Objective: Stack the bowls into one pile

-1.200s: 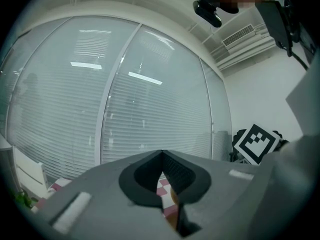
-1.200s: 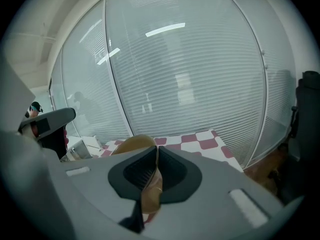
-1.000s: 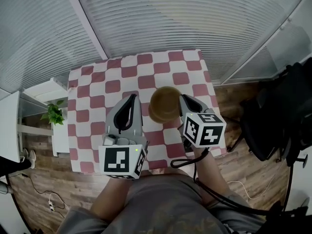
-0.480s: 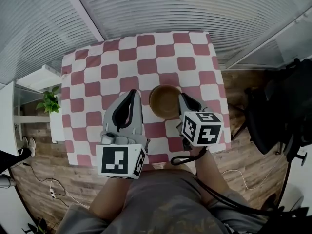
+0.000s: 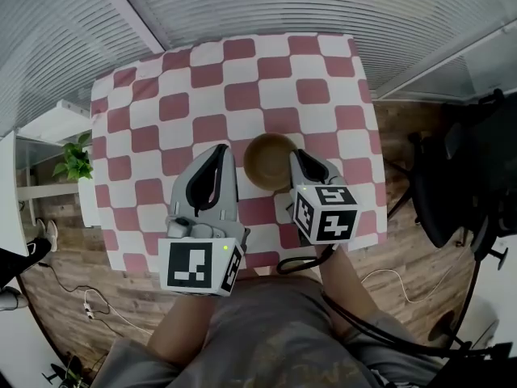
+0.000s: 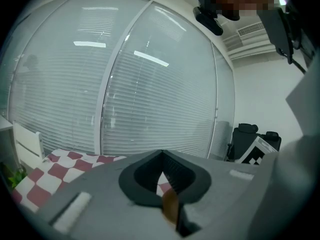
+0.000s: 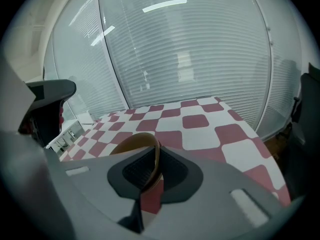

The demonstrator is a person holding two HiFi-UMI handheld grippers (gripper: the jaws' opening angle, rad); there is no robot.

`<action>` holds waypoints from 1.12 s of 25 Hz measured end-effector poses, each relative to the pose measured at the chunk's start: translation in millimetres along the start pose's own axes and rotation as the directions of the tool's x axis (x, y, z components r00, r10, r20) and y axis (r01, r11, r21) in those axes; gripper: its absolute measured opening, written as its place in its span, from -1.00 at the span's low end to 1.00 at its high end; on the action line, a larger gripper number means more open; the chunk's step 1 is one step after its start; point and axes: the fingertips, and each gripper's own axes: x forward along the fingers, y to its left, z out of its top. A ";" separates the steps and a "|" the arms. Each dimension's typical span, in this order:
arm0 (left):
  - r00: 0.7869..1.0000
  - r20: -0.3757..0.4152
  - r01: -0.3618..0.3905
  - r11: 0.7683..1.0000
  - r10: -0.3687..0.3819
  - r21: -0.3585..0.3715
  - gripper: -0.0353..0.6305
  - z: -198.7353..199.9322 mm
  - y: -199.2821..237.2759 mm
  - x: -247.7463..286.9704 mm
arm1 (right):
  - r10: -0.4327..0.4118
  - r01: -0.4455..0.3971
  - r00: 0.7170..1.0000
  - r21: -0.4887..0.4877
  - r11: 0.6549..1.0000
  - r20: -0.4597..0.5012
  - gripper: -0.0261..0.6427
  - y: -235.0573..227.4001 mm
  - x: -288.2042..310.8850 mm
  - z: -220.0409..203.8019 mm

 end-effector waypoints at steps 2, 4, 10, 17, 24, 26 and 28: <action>1.000 -0.001 0.000 1.000 0.000 -0.001 -0.89 -0.3 1.2 1.5 | -0.005 0.005 1.000 -0.003 1.000 0.002 -0.77 -1.5 1.8 0.3; 1.000 -0.002 -0.001 1.000 0.001 -0.003 -0.89 -0.9 2.4 2.1 | -0.009 0.009 1.000 -0.002 1.000 0.001 -0.76 -3.3 3.0 0.7; 1.000 0.001 0.001 1.000 -0.001 -0.001 -0.89 0.2 1.4 1.8 | -0.018 0.018 1.000 -0.006 1.000 0.009 -0.67 -5.0 0.6 2.1; 1.000 0.031 0.001 1.000 -0.002 0.016 -0.89 13.4 -2.0 -3.9 | -0.012 0.014 0.997 -0.028 0.999 0.074 -0.60 -0.9 -11.3 22.4; 0.995 0.102 -0.023 0.998 0.018 0.050 -0.89 52.2 1.9 -21.0 | 0.018 -0.006 0.984 -0.067 0.998 0.175 -0.60 18.7 -34.7 67.7; 0.988 0.147 -0.049 0.996 0.039 0.069 -0.89 70.7 9.4 -26.1 | 0.063 -0.038 0.965 -0.100 0.994 0.253 -0.62 34.8 -43.5 97.4; 0.980 0.191 -0.076 0.993 0.058 0.088 -0.89 89.6 17.3 -31.9 | 0.117 -0.072 0.933 -0.142 0.987 0.340 -0.67 54.7 -56.8 128.5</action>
